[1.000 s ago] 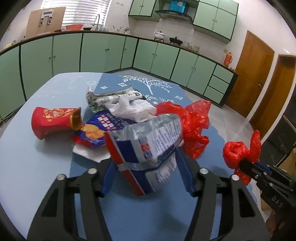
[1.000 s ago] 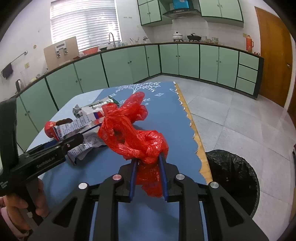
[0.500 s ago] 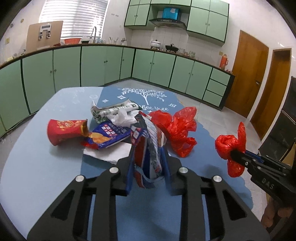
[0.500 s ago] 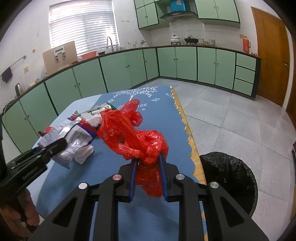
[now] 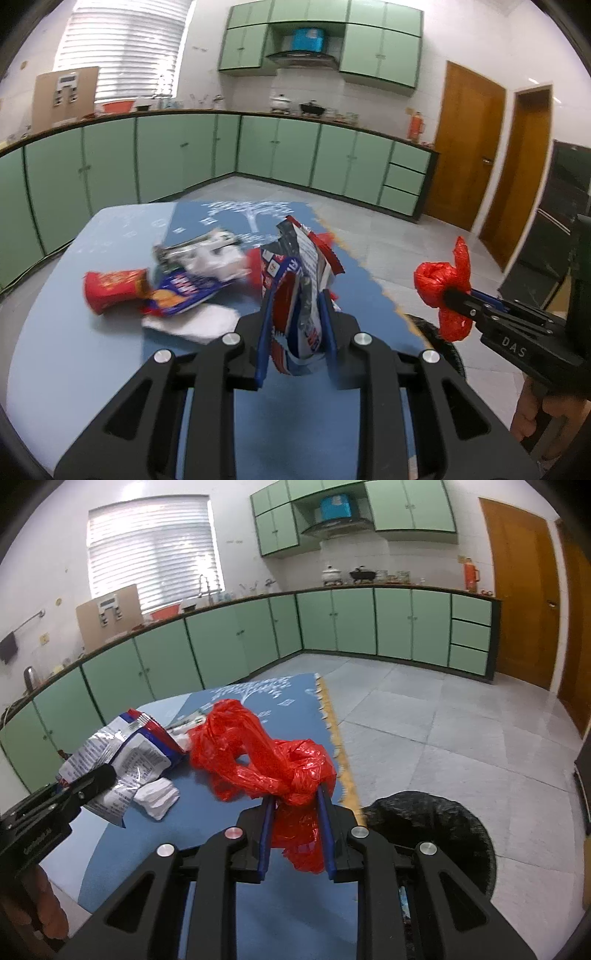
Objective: Collect trash
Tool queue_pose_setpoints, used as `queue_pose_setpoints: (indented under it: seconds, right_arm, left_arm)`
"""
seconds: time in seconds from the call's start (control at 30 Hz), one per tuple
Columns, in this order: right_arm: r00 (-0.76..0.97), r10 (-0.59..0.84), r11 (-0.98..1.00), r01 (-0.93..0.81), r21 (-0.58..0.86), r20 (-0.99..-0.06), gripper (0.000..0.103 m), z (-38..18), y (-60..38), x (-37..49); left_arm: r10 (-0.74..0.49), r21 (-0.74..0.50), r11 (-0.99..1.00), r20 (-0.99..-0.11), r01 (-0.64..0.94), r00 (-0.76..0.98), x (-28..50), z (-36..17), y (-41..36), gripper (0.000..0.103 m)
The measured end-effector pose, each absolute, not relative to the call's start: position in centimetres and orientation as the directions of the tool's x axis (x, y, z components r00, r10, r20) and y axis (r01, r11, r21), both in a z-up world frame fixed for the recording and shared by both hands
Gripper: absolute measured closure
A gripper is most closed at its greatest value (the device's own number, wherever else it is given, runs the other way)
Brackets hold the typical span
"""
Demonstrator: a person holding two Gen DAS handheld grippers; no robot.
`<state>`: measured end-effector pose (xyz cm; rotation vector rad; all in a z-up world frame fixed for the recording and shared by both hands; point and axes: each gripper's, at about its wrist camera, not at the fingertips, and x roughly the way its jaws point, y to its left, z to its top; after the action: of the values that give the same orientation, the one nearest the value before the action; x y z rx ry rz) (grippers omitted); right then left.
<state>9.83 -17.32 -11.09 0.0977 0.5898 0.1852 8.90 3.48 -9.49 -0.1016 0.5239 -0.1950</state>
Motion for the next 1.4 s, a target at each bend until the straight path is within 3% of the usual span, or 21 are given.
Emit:
queue_pose_setpoints:
  seconds: [0.53,1.0,1.07,1.3,1.4]
  right_arm:
    - [0.842,-0.003,0.982,0.103,0.156,-0.539,0.081,-10.6,-28.3,8.6]
    - [0.8,-0.101,0.962,0.23,0.147,-0.591,0.08,-14.1,-34.1,11.2]
    - [0.795,-0.102,0.961,0.235,0.148,-0.598,0.078,-14.5,-34.6,11.5]
    - [0.79,-0.124,0.953,0.263,0.149,-0.601,0.055,-14.8,-35.3,11.6]
    - [0.789,-0.134,0.951,0.272,0.145,-0.599,0.054,-14.8,-35.4,11.4]
  left_arm:
    - [-0.472,-0.182,0.878,-0.479,0.442,0.74,13.1,-9.7,-9.6,0.08]
    - [-0.507,-0.152,0.844,-0.539,0.514,0.673,17.5,-12.8,-17.5,0.073]
    - [-0.504,-0.152,0.845,-0.548,0.512,0.668,18.0,-13.2,-17.8,0.06]
    - [-0.509,-0.167,0.843,-0.558,0.511,0.656,18.9,-13.5,-18.1,0.05]
    - [-0.508,-0.17,0.845,-0.554,0.507,0.66,19.0,-13.3,-17.8,0.049]
